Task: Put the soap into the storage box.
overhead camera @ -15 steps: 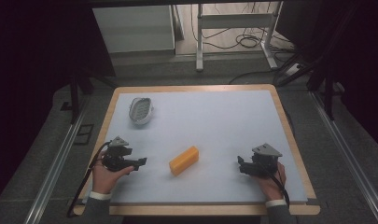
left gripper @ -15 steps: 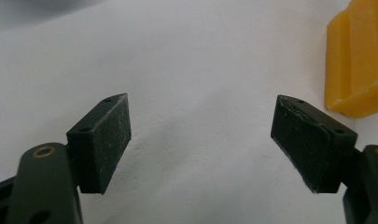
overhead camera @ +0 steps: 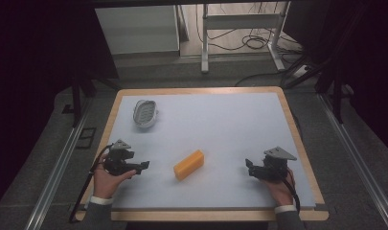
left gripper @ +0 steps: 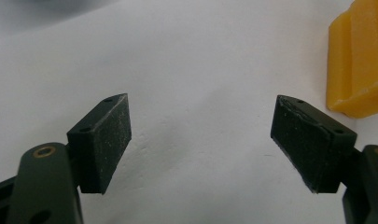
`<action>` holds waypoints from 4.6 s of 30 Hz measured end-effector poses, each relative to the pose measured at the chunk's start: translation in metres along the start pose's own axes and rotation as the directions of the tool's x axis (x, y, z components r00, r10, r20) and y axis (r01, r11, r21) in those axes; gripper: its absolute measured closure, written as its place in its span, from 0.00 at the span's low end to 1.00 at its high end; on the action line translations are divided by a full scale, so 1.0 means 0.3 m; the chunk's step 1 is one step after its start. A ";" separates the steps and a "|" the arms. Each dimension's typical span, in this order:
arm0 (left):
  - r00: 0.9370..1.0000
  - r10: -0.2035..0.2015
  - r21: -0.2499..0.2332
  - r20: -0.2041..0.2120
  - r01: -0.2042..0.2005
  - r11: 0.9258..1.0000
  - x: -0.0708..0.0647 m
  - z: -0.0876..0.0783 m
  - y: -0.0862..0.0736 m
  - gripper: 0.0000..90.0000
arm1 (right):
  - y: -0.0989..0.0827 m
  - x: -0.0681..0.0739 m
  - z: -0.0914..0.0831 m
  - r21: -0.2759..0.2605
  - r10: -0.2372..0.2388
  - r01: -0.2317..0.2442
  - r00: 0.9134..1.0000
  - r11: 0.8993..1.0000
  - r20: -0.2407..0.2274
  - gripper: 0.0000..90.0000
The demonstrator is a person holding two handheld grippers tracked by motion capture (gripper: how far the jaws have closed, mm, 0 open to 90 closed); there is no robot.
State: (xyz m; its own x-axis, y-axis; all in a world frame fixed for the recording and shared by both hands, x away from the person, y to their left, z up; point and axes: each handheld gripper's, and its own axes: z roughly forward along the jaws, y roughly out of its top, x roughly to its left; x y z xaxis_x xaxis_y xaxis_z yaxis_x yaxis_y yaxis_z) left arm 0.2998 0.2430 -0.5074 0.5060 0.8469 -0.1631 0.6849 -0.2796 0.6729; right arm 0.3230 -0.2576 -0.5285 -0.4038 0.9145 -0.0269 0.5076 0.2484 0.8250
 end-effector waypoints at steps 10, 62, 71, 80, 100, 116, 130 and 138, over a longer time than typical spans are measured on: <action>1.000 0.007 0.021 -0.005 -0.007 1.000 -0.012 0.009 0.008 0.23 | 0.000 -0.005 0.000 -0.002 0.018 -0.018 1.000 1.000 -0.003 0.11; 0.979 0.198 0.004 0.052 -0.199 0.980 -0.181 -0.025 0.224 0.23 | -0.004 -0.012 -0.009 -0.028 0.050 -0.049 0.998 0.998 0.027 0.10; 0.971 0.231 -0.008 0.069 -0.231 0.973 -0.226 -0.021 0.258 0.24 | -0.004 -0.014 -0.009 -0.029 0.054 -0.053 0.998 0.998 0.027 0.11; 0.964 0.253 -0.017 0.081 -0.252 0.967 -0.260 -0.009 0.289 0.24 | -0.005 -0.018 -0.010 -0.030 0.068 -0.067 0.997 0.997 0.023 0.10; 0.943 0.327 0.062 0.065 -0.331 0.942 -0.371 0.085 0.321 0.24 | -0.004 -0.019 -0.009 -0.028 0.071 -0.071 0.997 0.997 0.013 0.10; 0.938 0.315 0.128 0.146 -0.334 0.934 -0.422 0.205 0.303 0.24 | -0.004 -0.020 -0.009 -0.026 0.079 -0.078 0.997 0.997 0.017 0.11; 0.950 0.273 0.192 0.152 -0.300 0.935 -0.430 0.286 0.288 0.44 | -0.005 -0.022 -0.008 -0.027 0.082 -0.081 0.996 0.996 0.019 0.11; 0.951 0.265 0.222 0.160 -0.296 0.929 -0.441 0.291 0.277 0.60 | -0.005 -0.023 -0.009 -0.028 0.085 -0.085 0.996 0.996 0.018 0.10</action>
State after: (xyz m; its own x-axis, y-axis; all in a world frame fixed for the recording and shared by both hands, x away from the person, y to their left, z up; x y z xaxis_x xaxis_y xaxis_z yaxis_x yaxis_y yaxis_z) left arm 0.3356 0.0680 -0.4929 0.7463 0.6592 -0.0921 0.6029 -0.6109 0.5131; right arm 0.3231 -0.2652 -0.5280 -0.3451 0.9380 0.0330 0.5181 0.1611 0.8400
